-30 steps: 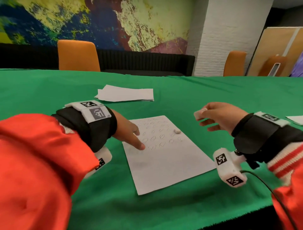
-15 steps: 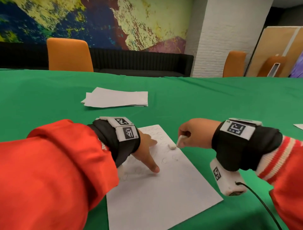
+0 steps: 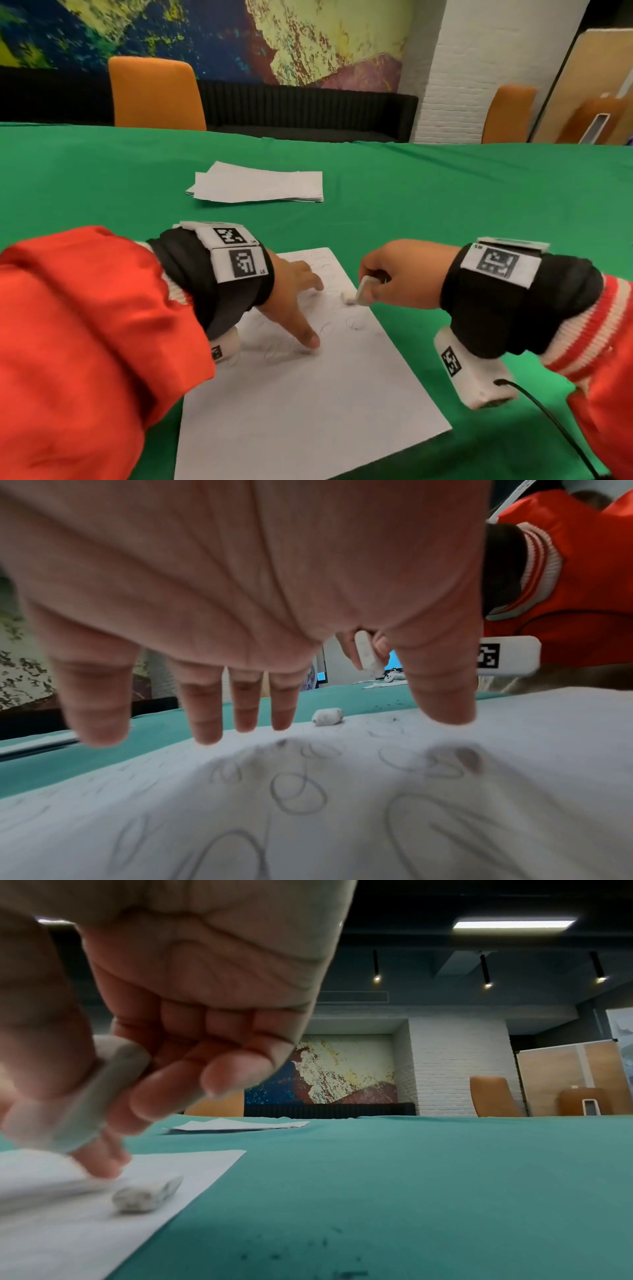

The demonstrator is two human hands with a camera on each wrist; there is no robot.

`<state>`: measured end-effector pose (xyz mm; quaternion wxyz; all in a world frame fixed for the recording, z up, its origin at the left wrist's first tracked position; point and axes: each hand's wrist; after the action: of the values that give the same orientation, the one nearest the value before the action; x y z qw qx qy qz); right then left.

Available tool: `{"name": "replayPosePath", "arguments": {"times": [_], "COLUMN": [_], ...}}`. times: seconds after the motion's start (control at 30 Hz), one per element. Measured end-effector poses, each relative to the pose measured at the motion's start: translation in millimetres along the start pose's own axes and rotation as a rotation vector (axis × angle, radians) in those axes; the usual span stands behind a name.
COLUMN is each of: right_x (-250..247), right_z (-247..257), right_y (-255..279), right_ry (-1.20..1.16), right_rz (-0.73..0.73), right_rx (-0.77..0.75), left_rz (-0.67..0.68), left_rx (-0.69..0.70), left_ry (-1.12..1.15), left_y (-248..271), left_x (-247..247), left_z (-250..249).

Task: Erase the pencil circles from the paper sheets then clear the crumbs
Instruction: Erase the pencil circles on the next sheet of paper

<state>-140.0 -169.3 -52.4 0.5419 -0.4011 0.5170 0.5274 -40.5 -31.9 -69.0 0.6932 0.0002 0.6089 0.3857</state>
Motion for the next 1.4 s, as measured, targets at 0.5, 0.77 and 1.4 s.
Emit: {"name": "replayPosePath", "arguments": {"times": [0.5, 0.77, 1.4], "right_x": [15, 13, 15], "right_z": [22, 28, 32], "right_y": [-18, -12, -12], "right_ry": [0.208, 0.25, 0.273], "right_rz": [0.114, 0.252, 0.284], "right_rx": [-0.046, -0.131, -0.15], "left_rz": [-0.064, -0.088, -0.08], "left_rx": [0.095, 0.093, 0.088], "left_ry": [0.101, 0.083, 0.072], "left_y": [-33, -32, -30], "left_x": [-1, 1, 1], "left_z": [-13, -15, -16]}}
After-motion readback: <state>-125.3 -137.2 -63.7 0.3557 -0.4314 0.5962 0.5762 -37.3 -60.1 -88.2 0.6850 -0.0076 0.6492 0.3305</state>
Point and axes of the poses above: each hand's wrist, its own y-axis away from the middle knuckle, its own x-axis out of the palm, z = x × y, and after that the axes turned 5 degrees about -y, right-handed
